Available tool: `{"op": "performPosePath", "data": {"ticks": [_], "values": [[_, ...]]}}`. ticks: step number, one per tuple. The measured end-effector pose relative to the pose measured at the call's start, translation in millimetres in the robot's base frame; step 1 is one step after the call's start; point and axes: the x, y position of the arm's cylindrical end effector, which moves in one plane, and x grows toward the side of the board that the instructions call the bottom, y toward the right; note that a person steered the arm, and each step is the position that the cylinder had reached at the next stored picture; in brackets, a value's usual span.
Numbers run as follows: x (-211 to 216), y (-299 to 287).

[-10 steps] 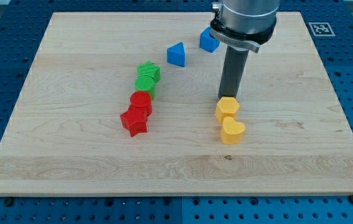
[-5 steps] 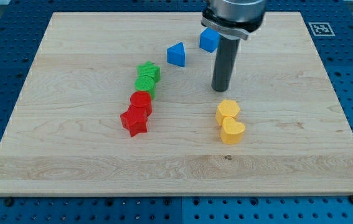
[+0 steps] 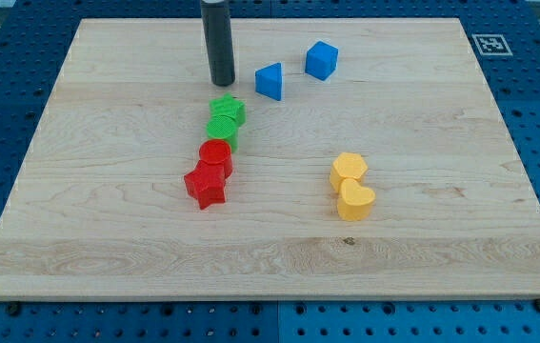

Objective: Slide your arm towards the blue triangle

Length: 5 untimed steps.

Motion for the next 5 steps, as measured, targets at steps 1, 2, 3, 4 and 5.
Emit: {"op": "performPosePath", "data": {"ticks": [1, 2, 3, 4, 5], "values": [[-4.4, 20.2], [-4.4, 43.5], [-4.4, 43.5], [-2.6, 55.9], [-1.7, 63.9]]}}
